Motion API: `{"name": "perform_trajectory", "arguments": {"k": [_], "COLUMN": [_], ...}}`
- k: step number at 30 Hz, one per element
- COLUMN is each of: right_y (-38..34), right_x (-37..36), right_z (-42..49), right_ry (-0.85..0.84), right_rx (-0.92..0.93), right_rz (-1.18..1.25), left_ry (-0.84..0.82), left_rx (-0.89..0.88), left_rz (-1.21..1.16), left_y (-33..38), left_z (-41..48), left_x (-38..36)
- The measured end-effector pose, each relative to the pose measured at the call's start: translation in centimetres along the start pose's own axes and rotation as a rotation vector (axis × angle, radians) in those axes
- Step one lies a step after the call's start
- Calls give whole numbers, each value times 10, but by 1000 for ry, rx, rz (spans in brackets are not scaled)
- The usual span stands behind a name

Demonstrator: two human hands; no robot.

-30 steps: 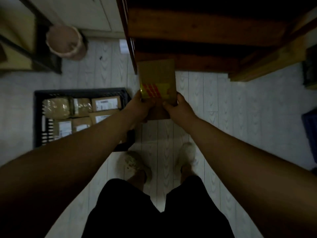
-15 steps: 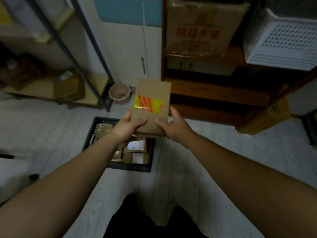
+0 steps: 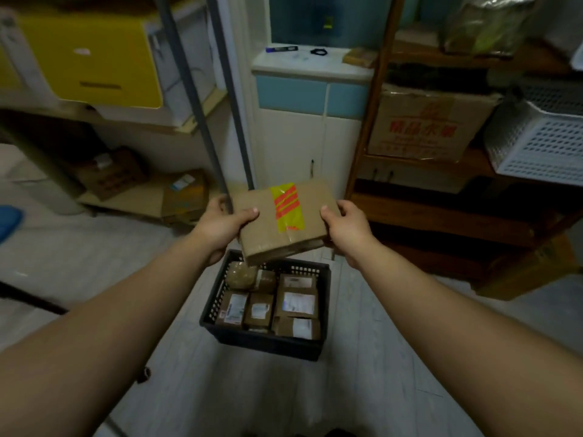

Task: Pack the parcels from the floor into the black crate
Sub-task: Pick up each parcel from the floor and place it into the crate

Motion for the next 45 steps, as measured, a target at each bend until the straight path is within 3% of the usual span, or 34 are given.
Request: {"name": "perform_trajectory", "arguments": {"k": [3,9,13,22,28,40,45], "right_y": [1,4,16,64,146,369,417], "right_x": [-38,-66,-66,-69,-86,-155,-167], "right_z": [-13,-19,5,123,210,364,370], "right_ry": [51,49,13,-90,-90,-36,-20], "right_rx": [-15,102,35,-75,-199,-320,-256], "right_rz": [44,-127,-221,-320,-299,-322,-470], "left_ry": [124,-185,-237,-346,-380,-425,-489], "left_rx": [6,-76,-101,-14,147,290,278], "left_rz": [4,164,327,399,393,378,517], "left_y": [-7,-7,-18,-80,-183,-465,-515], "left_z": [5,29,55,144,208,313,321], "left_x": [41,38,21,-38,-75,-124,-128]}}
Point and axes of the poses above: each hand's wrist, its own z-axis towards the middle knuckle, its own x-axis out of the back of the hand, y = z × x, the point moved 7 cm from there along z, towards the middle knuckle, and after that the axes turned 9 degrees about -x, right-handed, at the moved point
